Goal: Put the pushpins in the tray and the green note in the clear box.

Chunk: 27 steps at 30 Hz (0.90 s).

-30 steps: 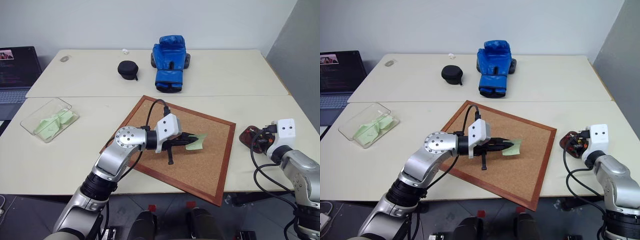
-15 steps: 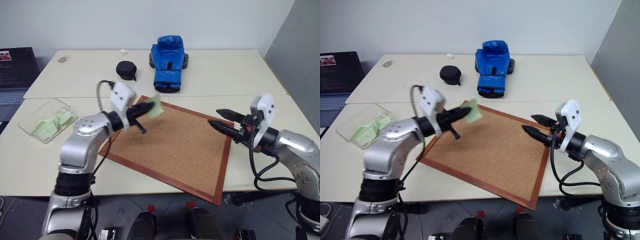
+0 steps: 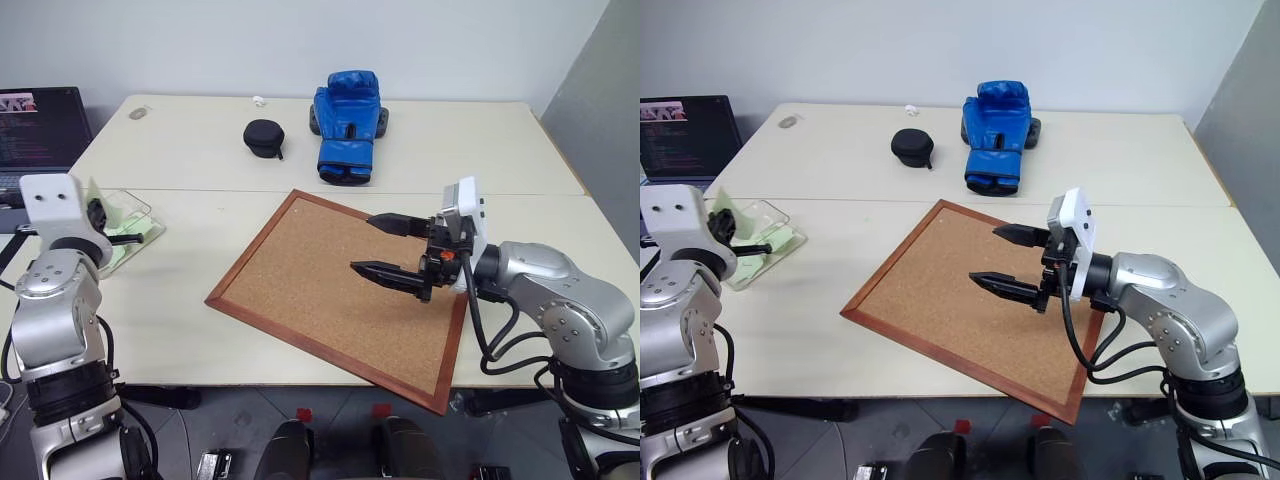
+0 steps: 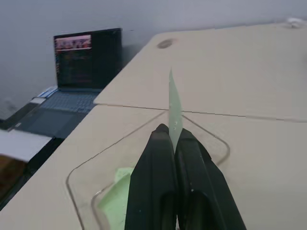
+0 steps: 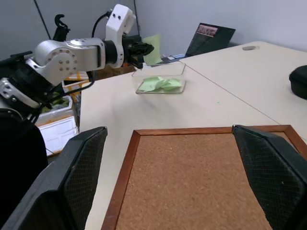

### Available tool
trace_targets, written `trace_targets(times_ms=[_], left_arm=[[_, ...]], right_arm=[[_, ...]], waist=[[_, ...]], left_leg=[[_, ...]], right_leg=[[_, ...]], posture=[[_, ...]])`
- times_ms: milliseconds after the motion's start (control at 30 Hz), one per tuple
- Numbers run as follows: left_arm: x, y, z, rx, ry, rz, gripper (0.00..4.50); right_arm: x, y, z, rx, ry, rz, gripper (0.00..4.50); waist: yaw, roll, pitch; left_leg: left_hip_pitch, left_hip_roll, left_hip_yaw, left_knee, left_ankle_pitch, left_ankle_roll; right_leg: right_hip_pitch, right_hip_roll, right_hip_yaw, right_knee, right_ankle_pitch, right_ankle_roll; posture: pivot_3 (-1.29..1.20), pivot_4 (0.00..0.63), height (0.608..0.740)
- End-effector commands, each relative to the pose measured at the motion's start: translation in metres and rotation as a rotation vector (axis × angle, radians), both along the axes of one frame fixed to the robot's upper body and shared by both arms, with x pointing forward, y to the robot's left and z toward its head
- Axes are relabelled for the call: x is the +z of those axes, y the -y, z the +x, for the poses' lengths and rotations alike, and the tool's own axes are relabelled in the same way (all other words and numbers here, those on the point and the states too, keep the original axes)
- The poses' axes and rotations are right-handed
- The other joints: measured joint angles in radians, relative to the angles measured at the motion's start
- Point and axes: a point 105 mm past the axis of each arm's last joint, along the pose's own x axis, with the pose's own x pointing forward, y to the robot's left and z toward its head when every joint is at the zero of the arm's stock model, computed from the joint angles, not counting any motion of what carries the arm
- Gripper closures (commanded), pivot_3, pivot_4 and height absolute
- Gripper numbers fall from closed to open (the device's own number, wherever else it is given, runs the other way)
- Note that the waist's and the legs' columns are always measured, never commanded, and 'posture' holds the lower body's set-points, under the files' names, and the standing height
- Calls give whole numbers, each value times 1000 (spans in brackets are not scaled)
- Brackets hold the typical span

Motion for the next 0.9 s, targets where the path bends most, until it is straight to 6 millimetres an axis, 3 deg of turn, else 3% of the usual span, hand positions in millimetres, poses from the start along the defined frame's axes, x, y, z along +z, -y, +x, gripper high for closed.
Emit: trace_targets(times_ms=[33,133,167,300,567,733,900], left_arm=[[14,-19,0,62,73,4,4500],[10,-31,3,82,80,-9,4500],[9,-35,4,88,82,-12,4095],[2,-46,11,93,82,-33,3368],[0,-42,19,49,92,-32,1799],[2,4,18,-181,62,79,718],[-4,76,-7,-430,47,91,718]], right_arm=[[11,-3,-4,20,55,23,84],[11,-3,-4,17,54,25,84],[11,-3,-4,13,52,26,0],[11,0,-2,-13,50,28,0],[12,5,0,-54,52,20,0],[3,18,10,-210,46,2,0],[-29,45,21,-529,29,-39,0]], waist=[[-2,0,0],[-6,0,0],[-6,0,0],[-7,-1,-1],[-9,-1,-1],[-9,-1,-1],[-7,-1,-1]], left_leg=[[0,0,0,0,0,0],[0,0,0,-1,0,0],[0,0,0,-1,0,0],[0,1,0,0,0,0],[0,1,0,0,0,0],[0,1,0,-1,0,0],[-2,1,-1,-1,0,-1]], right_leg=[[0,0,0,0,0,0],[-1,0,0,0,0,0],[-1,0,0,0,0,0],[-1,-1,0,0,1,-1],[-1,-1,0,0,1,-1],[-1,-3,0,0,1,-1],[-1,-5,3,0,1,-1]], posture=[[0,150,740],[0,150,740],[0,150,740],[0,150,740],[0,150,740],[0,150,740],[0,150,740]])
